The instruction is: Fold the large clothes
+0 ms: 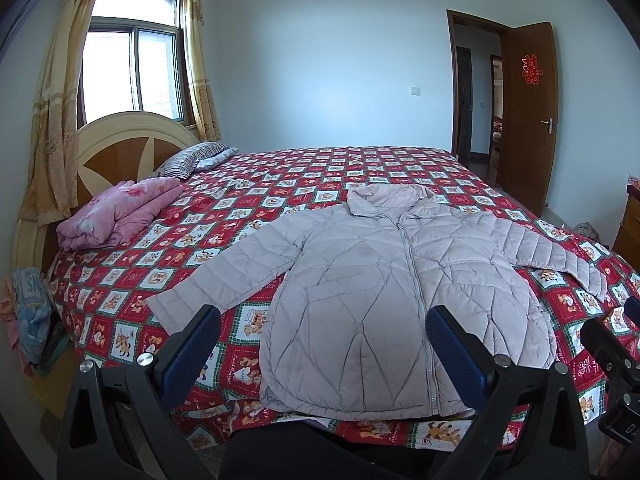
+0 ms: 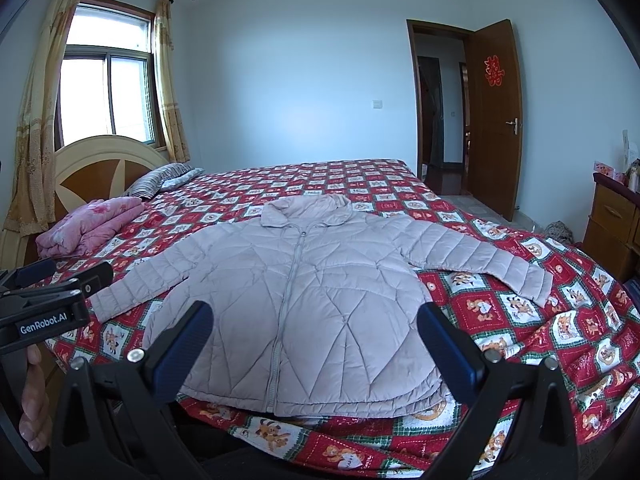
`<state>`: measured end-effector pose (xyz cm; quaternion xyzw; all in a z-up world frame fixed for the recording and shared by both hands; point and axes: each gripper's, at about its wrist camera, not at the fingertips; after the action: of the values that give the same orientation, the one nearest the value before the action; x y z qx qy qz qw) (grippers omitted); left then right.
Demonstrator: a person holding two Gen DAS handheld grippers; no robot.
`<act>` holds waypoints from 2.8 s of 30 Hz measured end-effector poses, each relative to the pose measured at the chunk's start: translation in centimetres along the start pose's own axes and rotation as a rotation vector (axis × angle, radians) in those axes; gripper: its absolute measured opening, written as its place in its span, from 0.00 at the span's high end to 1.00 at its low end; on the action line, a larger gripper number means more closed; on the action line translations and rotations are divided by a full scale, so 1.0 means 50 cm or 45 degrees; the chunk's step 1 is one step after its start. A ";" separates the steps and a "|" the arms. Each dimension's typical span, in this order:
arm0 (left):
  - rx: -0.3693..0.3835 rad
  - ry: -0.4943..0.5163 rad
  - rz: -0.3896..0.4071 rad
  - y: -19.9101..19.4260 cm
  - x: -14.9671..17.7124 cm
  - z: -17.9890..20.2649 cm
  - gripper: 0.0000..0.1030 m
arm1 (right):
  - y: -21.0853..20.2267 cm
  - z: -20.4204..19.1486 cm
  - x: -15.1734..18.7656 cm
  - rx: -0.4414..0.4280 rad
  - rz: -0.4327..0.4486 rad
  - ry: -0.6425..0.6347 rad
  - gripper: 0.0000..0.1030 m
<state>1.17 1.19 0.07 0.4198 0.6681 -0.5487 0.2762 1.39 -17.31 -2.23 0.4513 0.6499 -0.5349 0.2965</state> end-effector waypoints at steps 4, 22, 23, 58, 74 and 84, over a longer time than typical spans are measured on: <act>-0.002 -0.001 -0.002 0.000 0.000 0.000 0.01 | 0.001 -0.005 0.007 -0.006 -0.004 -0.001 0.00; 0.030 0.025 -0.056 0.051 0.016 0.000 0.01 | 0.050 0.019 0.009 -0.096 -0.092 0.008 0.00; 0.029 0.022 -0.061 0.060 0.017 -0.002 0.01 | 0.060 0.025 0.009 -0.086 -0.098 0.011 0.00; -0.329 0.171 -0.253 0.715 -0.110 0.002 0.01 | 0.333 0.803 -0.137 0.746 -0.248 0.851 0.22; -0.307 0.063 -0.345 0.810 -0.112 -0.044 0.01 | 0.416 0.774 -0.152 0.751 -0.374 0.633 0.88; -0.315 -0.008 -0.344 0.823 -0.124 -0.088 0.01 | 0.349 0.601 -0.302 0.593 -0.143 0.373 0.90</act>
<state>40.18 5.69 -14.32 0.2873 0.7800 -0.4959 0.2514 20.52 -49.95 -4.13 0.5431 0.5694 -0.6145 0.0578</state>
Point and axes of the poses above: each gripper's, at about its wrist camera, not at the fingertips, and y roughly the way its jaws point, z to its right, x to its underside, and after that the axes turned 12 degrees about y, right-handed
